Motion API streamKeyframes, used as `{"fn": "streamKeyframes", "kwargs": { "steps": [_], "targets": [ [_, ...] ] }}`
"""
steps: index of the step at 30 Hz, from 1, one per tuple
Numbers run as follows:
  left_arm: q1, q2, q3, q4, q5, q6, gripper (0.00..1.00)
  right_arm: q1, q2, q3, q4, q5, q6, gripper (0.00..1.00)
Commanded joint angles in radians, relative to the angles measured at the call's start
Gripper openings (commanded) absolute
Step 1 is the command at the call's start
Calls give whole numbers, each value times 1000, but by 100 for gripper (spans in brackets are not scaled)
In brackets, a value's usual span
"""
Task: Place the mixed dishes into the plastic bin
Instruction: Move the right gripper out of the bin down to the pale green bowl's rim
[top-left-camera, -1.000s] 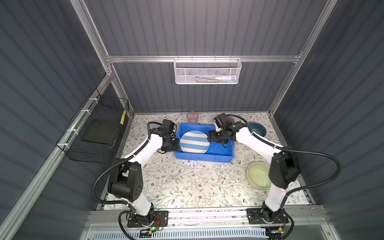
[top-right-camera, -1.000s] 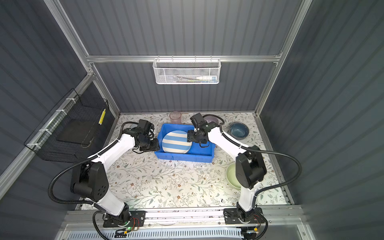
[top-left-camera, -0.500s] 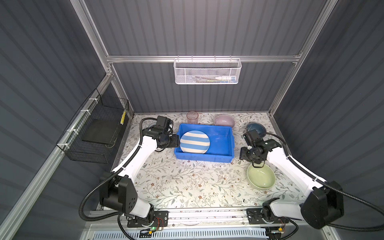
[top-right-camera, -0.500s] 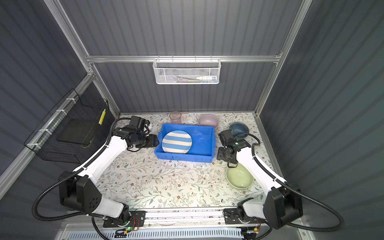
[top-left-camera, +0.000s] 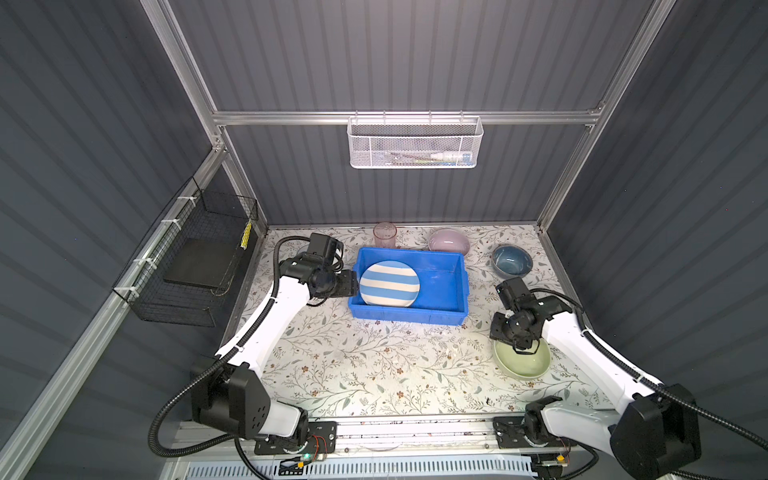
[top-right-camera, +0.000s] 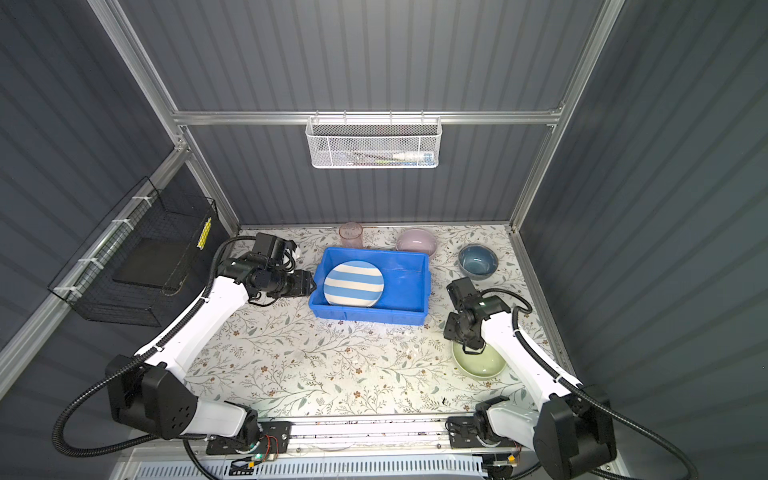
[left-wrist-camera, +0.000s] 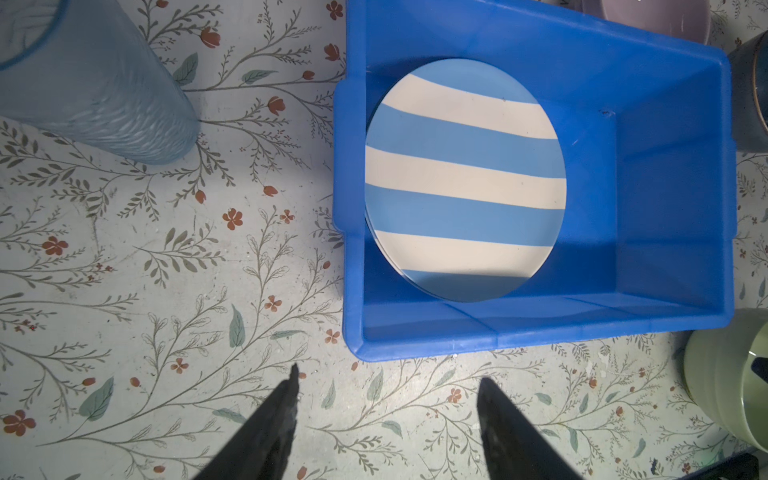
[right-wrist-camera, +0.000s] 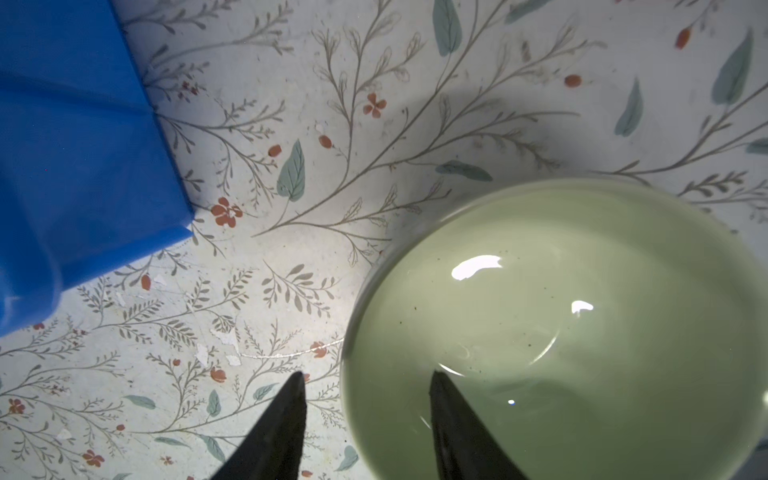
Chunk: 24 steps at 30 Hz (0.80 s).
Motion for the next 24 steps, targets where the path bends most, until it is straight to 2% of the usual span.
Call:
{"fn": "streamKeyframes", "kwargs": {
  "steps": [1, 9, 14, 22, 24],
  "targets": [
    [0, -26, -21, -29, -6, 25, 70, -3, 13, -22, 38, -62, 17, 49],
    [2, -40, -26, -39, -14, 26, 70, -3, 109, -31, 104, -80, -8, 40],
    [1, -69, -31, -52, -30, 27, 70, -1, 140, -28, 149, -80, -23, 27],
    [0, -85, -39, -62, -38, 26, 69, 2, 199, 32, 177, -86, -88, 12],
    [0, -89, -41, -61, -38, 25, 69, 2, 212, 48, 190, -88, -115, 12]
  ]
}}
